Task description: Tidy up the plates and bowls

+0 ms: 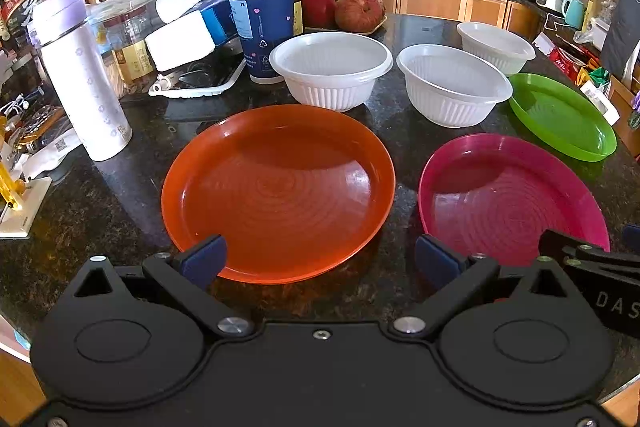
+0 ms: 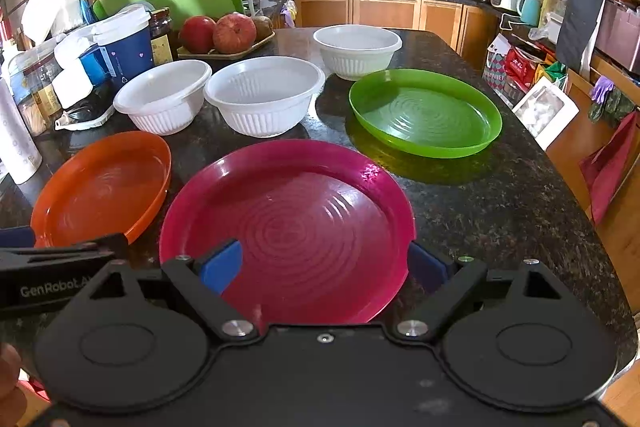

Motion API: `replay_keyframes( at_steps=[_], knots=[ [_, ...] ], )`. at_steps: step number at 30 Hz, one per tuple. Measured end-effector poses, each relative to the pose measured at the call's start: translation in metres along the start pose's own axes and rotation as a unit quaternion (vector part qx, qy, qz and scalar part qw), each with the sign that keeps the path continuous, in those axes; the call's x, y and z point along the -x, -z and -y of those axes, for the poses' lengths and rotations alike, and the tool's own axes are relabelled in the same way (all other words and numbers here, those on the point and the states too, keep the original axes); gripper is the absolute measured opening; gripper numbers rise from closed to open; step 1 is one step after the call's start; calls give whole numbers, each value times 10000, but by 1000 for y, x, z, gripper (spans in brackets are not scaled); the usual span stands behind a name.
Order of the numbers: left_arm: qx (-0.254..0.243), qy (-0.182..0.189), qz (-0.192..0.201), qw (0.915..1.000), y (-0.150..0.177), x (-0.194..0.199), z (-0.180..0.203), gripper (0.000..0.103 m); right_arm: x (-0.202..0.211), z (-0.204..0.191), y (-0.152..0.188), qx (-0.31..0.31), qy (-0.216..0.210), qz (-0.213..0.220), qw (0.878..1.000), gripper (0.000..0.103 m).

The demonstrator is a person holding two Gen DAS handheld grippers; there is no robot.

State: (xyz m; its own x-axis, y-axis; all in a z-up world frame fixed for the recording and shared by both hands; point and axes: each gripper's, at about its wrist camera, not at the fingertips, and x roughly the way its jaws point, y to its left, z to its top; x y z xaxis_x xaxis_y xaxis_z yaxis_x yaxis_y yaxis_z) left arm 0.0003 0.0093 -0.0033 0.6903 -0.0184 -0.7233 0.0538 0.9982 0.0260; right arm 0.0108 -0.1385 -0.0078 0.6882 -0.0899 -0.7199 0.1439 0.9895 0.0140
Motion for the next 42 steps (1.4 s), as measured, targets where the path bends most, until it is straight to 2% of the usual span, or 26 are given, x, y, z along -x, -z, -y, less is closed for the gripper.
replay_keyframes(
  at_steps=[42],
  knots=[
    [-2,25,-107,9999,-1,-8,0,100,-5,-3,-1,55,-46,-65,10000,94]
  ],
)
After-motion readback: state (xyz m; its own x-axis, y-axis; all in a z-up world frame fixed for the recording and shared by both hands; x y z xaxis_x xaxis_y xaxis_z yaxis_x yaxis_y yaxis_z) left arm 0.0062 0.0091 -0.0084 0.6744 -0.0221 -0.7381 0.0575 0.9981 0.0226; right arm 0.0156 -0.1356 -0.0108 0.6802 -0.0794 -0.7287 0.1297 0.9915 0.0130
